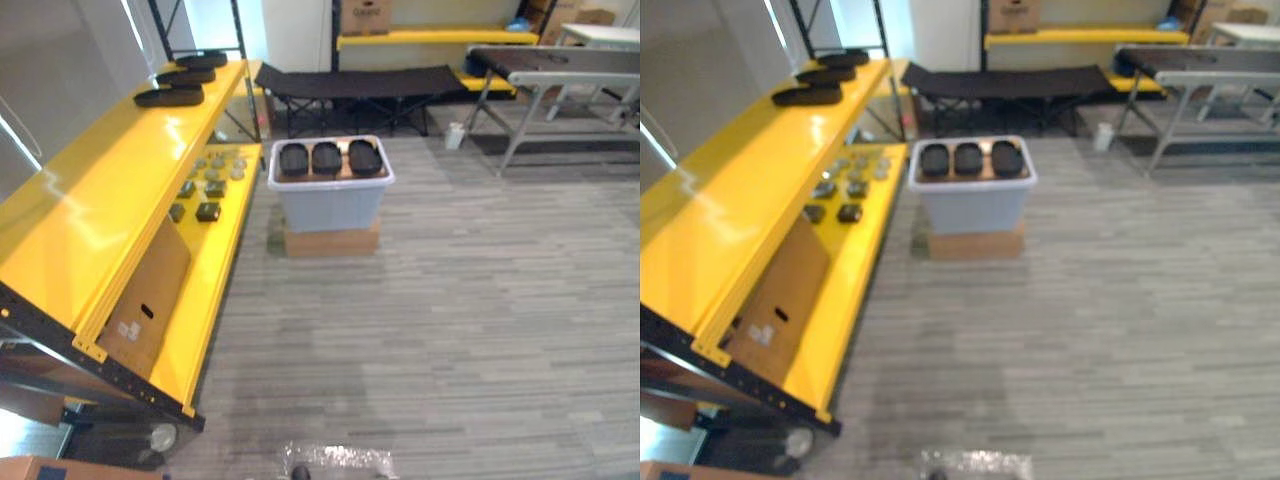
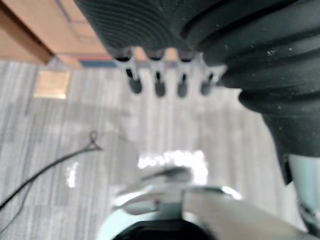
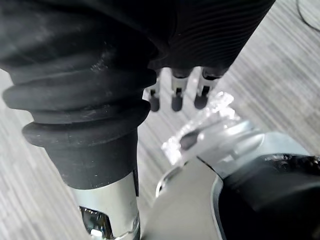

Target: Walk over and take plastic housings, then place them on the shelf

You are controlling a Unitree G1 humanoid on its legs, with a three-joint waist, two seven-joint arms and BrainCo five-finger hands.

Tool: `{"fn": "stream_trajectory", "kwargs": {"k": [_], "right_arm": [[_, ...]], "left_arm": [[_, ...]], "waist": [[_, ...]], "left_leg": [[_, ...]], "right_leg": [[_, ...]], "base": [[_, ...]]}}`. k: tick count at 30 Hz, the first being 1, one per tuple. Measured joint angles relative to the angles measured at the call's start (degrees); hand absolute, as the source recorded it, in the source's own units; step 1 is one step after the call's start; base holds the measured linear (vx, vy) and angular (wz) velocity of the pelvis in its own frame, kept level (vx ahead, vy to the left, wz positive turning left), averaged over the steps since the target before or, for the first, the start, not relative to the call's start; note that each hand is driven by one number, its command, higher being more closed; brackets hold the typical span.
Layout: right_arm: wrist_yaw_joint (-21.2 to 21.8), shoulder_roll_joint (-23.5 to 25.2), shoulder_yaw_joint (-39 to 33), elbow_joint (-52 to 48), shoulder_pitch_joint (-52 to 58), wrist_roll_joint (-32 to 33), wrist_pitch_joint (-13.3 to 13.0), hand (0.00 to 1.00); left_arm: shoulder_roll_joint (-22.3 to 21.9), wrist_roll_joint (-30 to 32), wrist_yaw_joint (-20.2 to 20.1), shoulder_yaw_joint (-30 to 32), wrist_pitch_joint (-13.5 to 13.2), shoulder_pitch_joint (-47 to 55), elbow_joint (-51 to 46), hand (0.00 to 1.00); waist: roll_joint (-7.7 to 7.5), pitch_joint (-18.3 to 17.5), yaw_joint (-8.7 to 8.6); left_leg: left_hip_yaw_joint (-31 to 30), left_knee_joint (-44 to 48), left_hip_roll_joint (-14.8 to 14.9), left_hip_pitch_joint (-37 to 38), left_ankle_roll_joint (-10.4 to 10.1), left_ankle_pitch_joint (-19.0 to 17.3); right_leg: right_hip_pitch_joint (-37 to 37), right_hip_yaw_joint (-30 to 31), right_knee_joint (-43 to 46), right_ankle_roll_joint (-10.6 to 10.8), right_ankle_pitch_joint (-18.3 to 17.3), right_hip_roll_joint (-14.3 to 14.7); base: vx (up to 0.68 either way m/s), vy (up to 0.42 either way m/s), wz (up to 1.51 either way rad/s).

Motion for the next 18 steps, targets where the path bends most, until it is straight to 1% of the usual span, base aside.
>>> {"fn": "stream_trajectory", "kwargs": {"k": [2, 3, 4, 5, 8, 9, 11, 14, 18], "right_arm": [[0.0, 0.2, 0.0, 0.2, -0.1, 0.5, 0.0, 0.0], [0.0, 0.2, 0.0, 0.3, -0.1, 0.5, 0.0, 0.0], [0.0, 0.2, 0.0, 0.6, -0.9, 0.5, 0.0, 0.0], [0.0, 0.1, 0.0, 0.9, -1.3, 0.5, 0.0, 0.0], [0.0, 0.6, 0.0, 1.3, -2.7, 0.5, -0.1, 0.0], [0.0, 0.6, 0.0, 1.3, -3.1, 0.5, -0.2, 0.0], [-0.1, 0.7, 0.0, 1.2, -4.1, 0.6, -0.2, 0.0], [-0.2, 0.7, 0.0, 1.1, -4.6, 1.0, -0.1, 0.0], [-0.2, 0.7, -0.7, 0.9, -4.9, 1.0, 0.3, 0.0]], "left_arm": [[0.0, 0.0, -0.1, -0.1, -0.1, -0.4, 0.7, 0.0], [0.0, 0.0, -0.5, -0.1, -0.1, -0.5, 1.2, 0.0], [0.1, 0.0, -0.7, -0.1, -0.2, -0.7, 1.4, 0.0], [0.2, 0.0, -0.7, -0.1, -0.2, -0.7, 1.4, 0.0], [1.0, 0.0, -1.8, -0.2, -0.8, -0.9, 1.4, 0.0], [1.1, -0.1, -1.9, -0.2, -0.8, -0.9, 1.4, 0.0], [1.1, -0.2, -1.8, -0.6, -0.8, -1.0, 1.4, 0.0], [0.8, -0.2, -1.7, -0.7, -0.8, -1.4, 1.4, 0.0], [0.8, -0.3, -1.8, -0.7, -0.8, -1.5, 1.4, 0.0]], "waist": [[0.06, 0.0, -0.01], [-0.06, 0.0, -0.01], [0.17, 0.1, -0.01], [0.04, 0.2, -0.04], [-0.97, 1.1, -0.02], [-1.04, 1.2, -0.03], [-0.83, 1.4, -0.1], [-0.36, 1.9, -0.14], [-0.42, 2.3, -0.15]], "left_leg": [[0.1, 0.0, 0.0, 0.3, 0.3, 0.5], [0.0, 0.0, -0.2, 0.4, 0.7, 0.8], [0.1, 0.3, -0.4, 0.4, 0.8, 0.9], [0.1, 0.3, -0.4, 0.4, 0.8, 0.9], [0.3, 0.3, -0.4, 1.8, 0.6, 0.8], [0.3, 0.3, -0.4, 2.0, 0.4, 0.8], [0.4, 0.3, -0.3, 2.4, -0.1, 0.5], [0.3, 0.3, -0.2, 2.4, -0.3, 0.4], [0.2, 0.0, -0.2, 2.4, -0.4, 0.4]], "right_leg": [[0.8, -0.9, -0.5, -0.1, 0.2, -0.1], [1.3, -1.1, -0.7, 0.0, 0.4, -0.1], [1.4, -1.1, -0.7, 0.1, 0.4, -0.2], [1.4, -1.2, -0.7, 0.1, 0.4, -0.2], [2.8, -1.3, -0.9, 0.1, 0.5, -0.3], [2.9, -1.2, -0.8, 0.1, 0.5, -0.3], [3.3, -1.2, -0.9, 0.2, 0.5, -0.3], [3.3, -1.2, -0.9, 0.8, 0.9, -0.3], [3.2, -1.3, -0.9, 0.8, 0.9, -0.3]], "base": [[0.15, 0.012, 0.12], [0.23, 0.019, 0.1], [0.26, 0.017, 0.11], [0.16, -0.002, 0.08], [0.1, -0.016, 0.01], [0.06, -0.021, -0.08], [0.02, -0.015, -0.06], [-0.04, 0.004, -0.01], [-0.11, 0.008, -0.02]]}}
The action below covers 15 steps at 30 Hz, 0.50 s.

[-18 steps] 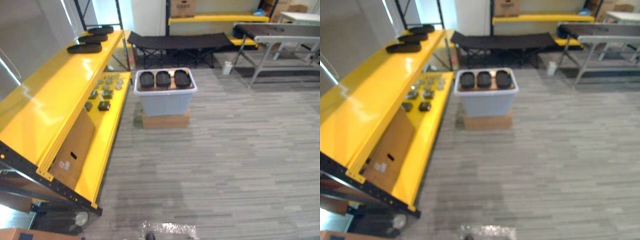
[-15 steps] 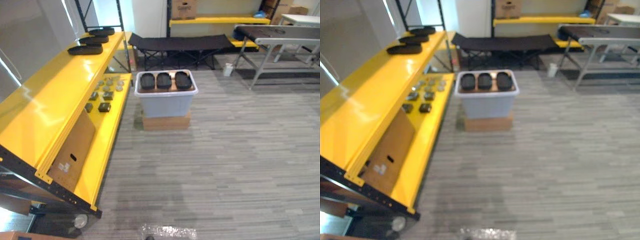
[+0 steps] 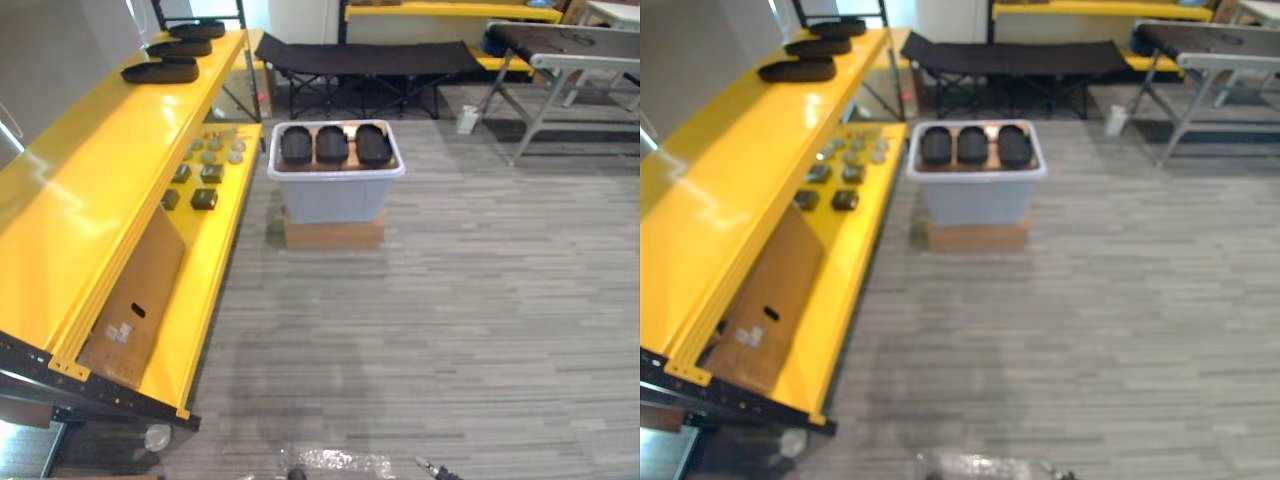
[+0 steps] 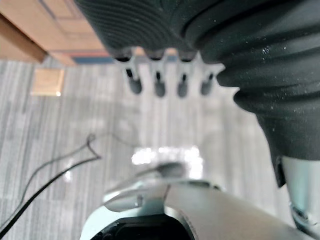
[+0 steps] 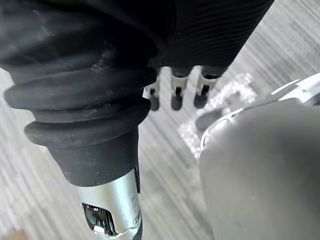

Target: Walk over and take plastic housings, then place them on the shelf

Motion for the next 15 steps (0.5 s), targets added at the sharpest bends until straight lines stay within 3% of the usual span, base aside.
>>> {"fn": "stream_trajectory", "kwargs": {"k": [15], "right_arm": [[-1.1, 0.0, 0.3, 0.3, 1.6, 0.0, -0.1, 0.0]], "left_arm": [[0.0, 0.2, 0.1, -0.1, 0.6, 0.1, 0.1, 0.0]], "waist": [[-0.5, 0.0, -0.1]], "left_leg": [[-0.2, -0.2, -0.9, -1.1, 1.1, 0.0]], "right_leg": [[0.3, -2.4, -2.0, 0.8, -0.5, -0.9]], "base": [[-0.07, 0.033, 0.04]]}}
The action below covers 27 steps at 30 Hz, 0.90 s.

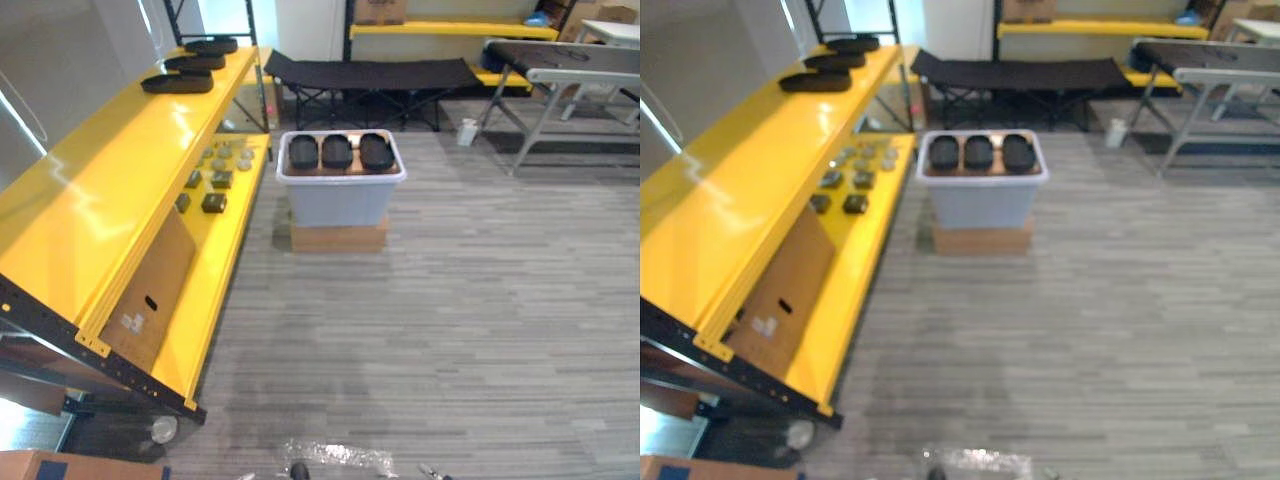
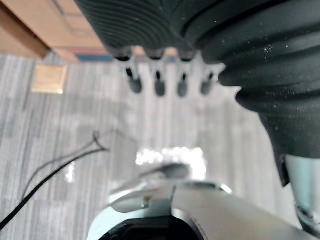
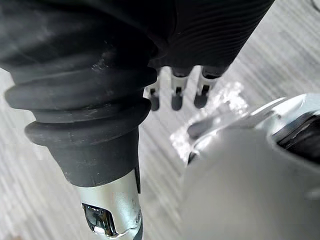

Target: Walk over and take plastic housings, then place them on the shelf

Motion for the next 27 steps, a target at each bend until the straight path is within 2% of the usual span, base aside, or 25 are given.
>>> {"fn": "stream_trajectory", "kwargs": {"k": [4, 8, 10, 12, 15, 21, 27], "right_arm": [[0.0, -0.2, 1.1, 0.2, -0.1, -0.1, -0.4, 0.0], [0.0, -0.3, 1.2, 0.1, -1.0, -0.1, -0.5, 0.0], [0.0, -0.3, 1.3, -0.1, -2.7, -0.1, -1.2, 0.0], [0.0, -0.1, 1.9, -0.7, -3.6, -0.1, -1.5, 0.0], [0.1, 0.1, 2.5, -1.4, -5.0, -0.1, -1.6, 0.0], [0.2, 0.0, 3.5, -2.8, -5.9, 0.0, -2.6, 0.0], [0.3, -0.2, 4.7, -3.2, -7.1, 0.0, -3.6, 0.0]], "left_arm": [[0.1, 0.0, 0.0, 0.0, 0.0, -0.1, 0.0, 0.0], [0.5, 0.0, 0.0, -0.6, 0.0, -0.8, -0.1, 0.0], [1.0, 0.0, 0.5, -1.8, -0.2, -2.2, -0.1, 0.0], [1.5, -0.1, 0.8, -1.8, -0.7, -3.3, -0.3, 0.0], [1.8, -0.1, 1.1, -1.8, -1.1, -4.5, -0.8, 0.0], [2.2, -0.4, 1.7, -2.3, -1.2, -5.8, -2.0, 0.0], [2.7, -0.3, 3.5, -3.9, -1.9, -7.8, -2.4, 0.0]], "waist": [[0.16, -0.1, 0.02], [-0.17, 0.3, 0.04], [-0.58, 2.3, 0.13], [-1.34, 3.8, 0.18], [-1.67, 5.5, 0.42], [-1.47, 7.3, 0.47], [-1.47, 9.5, 0.56]], "left_leg": [[0.0, 0.1, -0.6, -0.1, 0.6, -0.1], [0.0, 0.4, -0.7, -1.1, 0.5, -0.2], [-0.2, 0.9, -0.6, -1.2, 0.5, -0.2], [-0.2, 5.2, -0.5, -3.4, 0.8, -2.0], [-0.1, 10.6, -0.2, -6.5, 1.1, -4.7], [-0.1, 16.4, 0.5, -10.9, 1.9, -7.1], [-0.1, 21.8, 1.8, -14.0, 1.5, -9.3]], "right_leg": [[-0.1, -0.1, 0.4, -0.1, 0.7, -0.2], [-2.2, -0.2, 3.3, -0.3, -0.5, -0.6], [-3.4, -0.2, 6.4, -0.5, -1.6, -1.2], [-4.6, -0.2, 8.8, -0.7, -2.5, -1.9], [-6.7, 0.3, 12.0, -0.7, -4.2, -2.9], [-10.4, 1.5, 16.4, -0.4, -6.4, -3.5], [-13.4, 2.7, 20.6, -1.1, -8.4, -3.5]], "base": [[0.12, 0.018, 0.03], [0.1, -0.009, 0.05], [0.05, 0.0, 0.09], [0.01, 0.012, 0.09], [-0.01, 0.016, 0.0], [-0.06, 0.016, -0.01], [-0.07, -0.006, -0.03]]}}
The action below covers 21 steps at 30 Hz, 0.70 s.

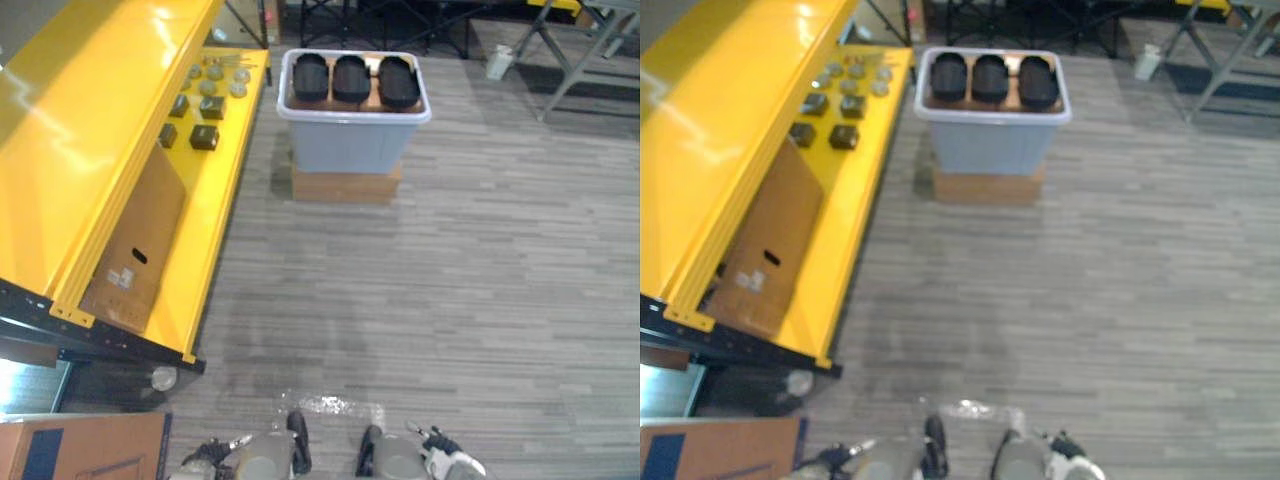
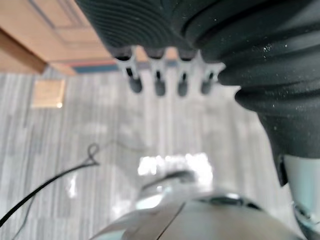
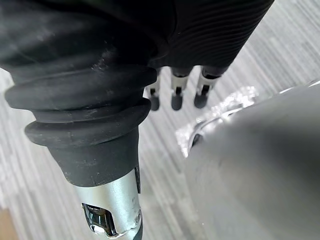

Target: Walk over and take plastic housings, then place them on the shelf

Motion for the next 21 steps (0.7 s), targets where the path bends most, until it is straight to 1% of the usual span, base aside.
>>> {"fn": "stream_trajectory", "kwargs": {"k": [2, 7, 8, 9, 12, 13, 15, 18, 20, 21], "right_arm": [[0.1, 0.0, 0.0, 0.0, -0.6, 0.0, -0.1, 0.0], [0.0, 0.1, 0.0, 0.0, -0.7, 0.0, -0.5, 0.0], [-0.1, 0.2, 0.0, 0.0, -0.7, 0.0, -0.7, 0.0], [-0.1, 0.2, 0.1, 0.0, -0.7, 0.0, -0.8, 0.0], [-0.2, 0.2, 0.3, 0.1, -0.5, 0.1, -0.8, 0.0], [-0.2, 0.2, 0.3, 0.1, -0.2, 0.1, -0.8, 0.0], [-0.3, 0.2, 0.3, 0.1, 0.1, 0.9, -0.8, 0.0], [-0.3, 0.2, -0.3, 0.1, 0.8, 2.2, -0.8, 0.0], [-0.3, 0.2, -0.7, 0.1, 1.1, 2.2, -0.7, 0.0], [-0.2, 0.2, -1.5, -0.1, 1.9, 2.2, -0.7, 0.0]], "left_arm": [[0.1, 0.0, 0.2, -0.4, -0.6, -0.7, 0.0, 0.0], [0.1, -0.1, 0.8, -0.6, -2.2, -0.9, 0.0, 0.0], [0.1, -0.2, 1.6, -0.6, -3.4, -0.8, 0.0, 0.0], [0.0, -0.2, 2.4, -0.6, -4.1, -0.8, -0.1, 0.0], [-0.4, 0.1, 6.3, -0.4, -4.2, -0.6, -0.5, 0.0], [-0.6, 0.4, 7.3, 0.1, -4.2, -0.5, -0.5, 0.0], [-0.8, 0.5, 8.9, 1.3, -4.2, -0.1, -0.5, 0.0], [-1.4, 1.0, 9.3, 4.1, -4.2, 1.1, -0.4, 0.0], [-1.8, 1.0, 9.3, 5.2, -4.2, 1.9, 0.2, 0.0], [-1.9, 1.0, 9.3, 5.4, -4.2, 2.3, 0.2, 0.0]], "waist": [[0.09, 0.7, 0.04], [0.06, 0.8, 0.25], [0.06, 0.8, 0.32], [0.08, 0.8, 0.41], [0.13, 0.8, 0.74], [0.14, 0.8, 1.15], [0.11, 0.8, 1.31], [0.1, 0.6, 1.3], [0.1, 0.5, 1.38], [0.33, 0.4, 1.13]], "left_leg": [[-0.1, 0.8, 0.2, -1.0, 0.0, 0.0], [-0.4, 1.4, 0.2, -1.5, -0.1, -0.1], [-0.6, 1.4, 0.2, -1.5, -0.1, -0.1], [-0.9, 1.3, 0.2, -1.4, -0.1, -0.1], [-1.5, 0.7, 0.2, -0.3, -0.1, -0.1], [-1.4, 0.3, 0.2, 0.2, -0.1, -0.1], [-1.3, -0.3, 0.2, 0.8, -0.2, -0.1], [-0.8, -0.3, 0.2, 1.8, -0.4, -0.9], [0.4, 0.5, 0.3, 2.7, 0.0, -2.4], [0.4, 1.6, 0.4, 3.1, 0.2, -3.9]], "right_leg": [[-0.9, 0.0, 0.6, 0.0, 0.0, 0.0], [-1.4, 0.0, 1.0, 0.0, -0.1, 0.0], [-1.2, -0.1, 0.9, -0.1, -0.1, 0.1], [-0.9, -0.3, 0.7, -0.1, -0.1, 0.2], [0.5, -1.1, -0.4, 0.0, -0.1, 0.1], [0.9, -1.1, -0.7, 0.0, 0.0, 0.1], [1.7, -1.1, -1.7, 0.2, 0.1, 0.3], [2.8, -0.8, -2.7, 0.5, 0.3, 0.4], [3.4, 0.2, -2.0, 1.0, -0.2, 0.2], [3.5, 0.3, 0.4, 1.3, -0.8, -0.3]], "base": [[0.0, 0.0, 0.0], [0.0, -0.001, 0.01], [0.02, -0.005, 0.06], [0.02, -0.009, 0.11], [0.01, -0.004, 0.07], [0.0, 0.0, 0.0], [0.04, 0.008, -0.03], [0.07, 0.018, -0.11], [0.1, 0.047, -0.25], [0.12, 0.087, -0.08]]}}
